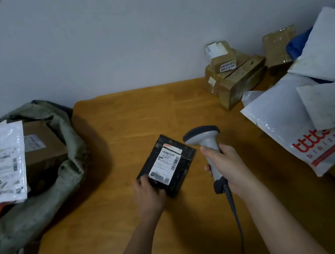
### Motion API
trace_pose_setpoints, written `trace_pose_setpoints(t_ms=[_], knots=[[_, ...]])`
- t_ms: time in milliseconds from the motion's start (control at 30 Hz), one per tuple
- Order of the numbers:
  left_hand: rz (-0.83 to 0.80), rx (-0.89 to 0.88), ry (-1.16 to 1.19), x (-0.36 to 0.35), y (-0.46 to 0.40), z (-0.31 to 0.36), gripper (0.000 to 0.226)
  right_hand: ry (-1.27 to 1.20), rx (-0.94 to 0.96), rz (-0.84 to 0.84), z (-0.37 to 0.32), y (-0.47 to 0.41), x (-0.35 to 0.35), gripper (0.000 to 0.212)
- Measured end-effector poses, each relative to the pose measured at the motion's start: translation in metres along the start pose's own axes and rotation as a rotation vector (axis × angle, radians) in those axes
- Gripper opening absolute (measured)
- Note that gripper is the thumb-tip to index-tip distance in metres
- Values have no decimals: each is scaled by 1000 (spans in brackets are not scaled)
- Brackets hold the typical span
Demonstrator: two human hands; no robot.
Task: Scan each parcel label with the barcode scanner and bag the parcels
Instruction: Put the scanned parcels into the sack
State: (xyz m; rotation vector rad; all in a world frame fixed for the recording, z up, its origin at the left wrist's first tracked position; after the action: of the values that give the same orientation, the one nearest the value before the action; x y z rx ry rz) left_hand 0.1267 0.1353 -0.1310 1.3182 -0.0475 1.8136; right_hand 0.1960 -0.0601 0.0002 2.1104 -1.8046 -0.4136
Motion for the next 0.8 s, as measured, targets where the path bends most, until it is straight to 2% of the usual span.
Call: trace_pose_setpoints(t_ms=[67,133,333,400,467,533,567,667,733,800], knots=[[-94,-160,-236,-2,-5,-4,69,-1,-14,5,2,5,-6,19],[-227,-187,-374,-8,-9,-9,70,-4,-42,18,3,8,-10,26],[-189,-260,-422,-22,14,-14,64,44,-76,36,2,17,-22,39],[-152,-223,-331,-25,22,-15,57,49,-75,20,1,22,-27,37],[-21,-143,-213,-24,24,-15,52,58,-70,0,-2,26,-33,35],[81,0,-61,-21,19,-16,59,72,-65,-28,-5,31,-39,31],[84,83,33,-20,15,-16,65,78,-64,-39,-6,33,-41,30],[-59,291,296,-25,0,-19,72,118,-62,-56,-10,37,-47,30],[-146,367,445,-30,-5,-23,67,138,-48,-59,-14,39,-49,31],[-180,407,501,-35,-8,-27,65,147,-31,-57,-17,43,-50,30]])
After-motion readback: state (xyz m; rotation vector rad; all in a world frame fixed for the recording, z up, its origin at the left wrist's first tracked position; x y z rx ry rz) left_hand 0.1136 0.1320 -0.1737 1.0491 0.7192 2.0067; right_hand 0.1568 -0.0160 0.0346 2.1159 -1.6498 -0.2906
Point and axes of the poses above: each hand's wrist, its own y-axis away from the middle knuckle, its own x-axis out of the back of the hand, z = x × y, the point moved 2 cm from there along -y, towards the middle knuckle, and after that the axes turned 9 degrees about x, right-handed, at the moved point
